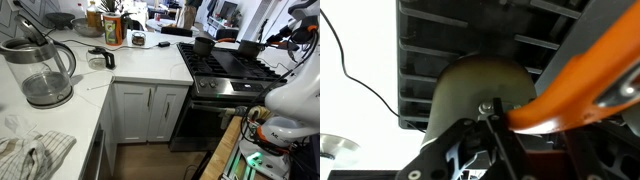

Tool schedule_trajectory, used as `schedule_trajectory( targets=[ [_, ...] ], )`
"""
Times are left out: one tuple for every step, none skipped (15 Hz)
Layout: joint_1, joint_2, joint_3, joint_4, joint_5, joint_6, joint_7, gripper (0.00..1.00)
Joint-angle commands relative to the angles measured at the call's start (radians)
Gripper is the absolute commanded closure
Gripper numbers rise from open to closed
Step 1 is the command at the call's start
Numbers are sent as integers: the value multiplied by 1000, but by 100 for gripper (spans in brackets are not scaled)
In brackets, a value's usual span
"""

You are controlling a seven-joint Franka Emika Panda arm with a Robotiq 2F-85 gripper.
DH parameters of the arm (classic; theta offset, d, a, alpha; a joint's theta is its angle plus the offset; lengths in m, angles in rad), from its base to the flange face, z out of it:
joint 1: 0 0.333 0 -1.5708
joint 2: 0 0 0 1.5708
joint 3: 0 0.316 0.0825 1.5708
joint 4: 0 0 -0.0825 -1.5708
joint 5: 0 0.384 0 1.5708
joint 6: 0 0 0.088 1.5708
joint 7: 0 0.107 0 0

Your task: Move the Pot to the right side of the stove

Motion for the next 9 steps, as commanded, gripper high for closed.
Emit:
schedule_trajectory(
  targets=[
    [29, -16, -13, -28, -16, 59, 63, 92],
    [34, -13, -12, -25, -23, 59, 71, 92],
    [41, -11, -11, -23, -32, 60, 74, 92],
    [51, -9, -14, -24, -48, 68, 79, 92],
    [60, -6, -12, -22, -63, 66, 80, 92],
    [71, -4, -13, -23, -81, 71, 85, 92],
    [82, -2, -13, -24, -100, 72, 86, 92],
    [96, 0, -13, -26, -124, 69, 86, 92],
    [108, 2, -12, -29, -146, 64, 86, 92]
  ],
)
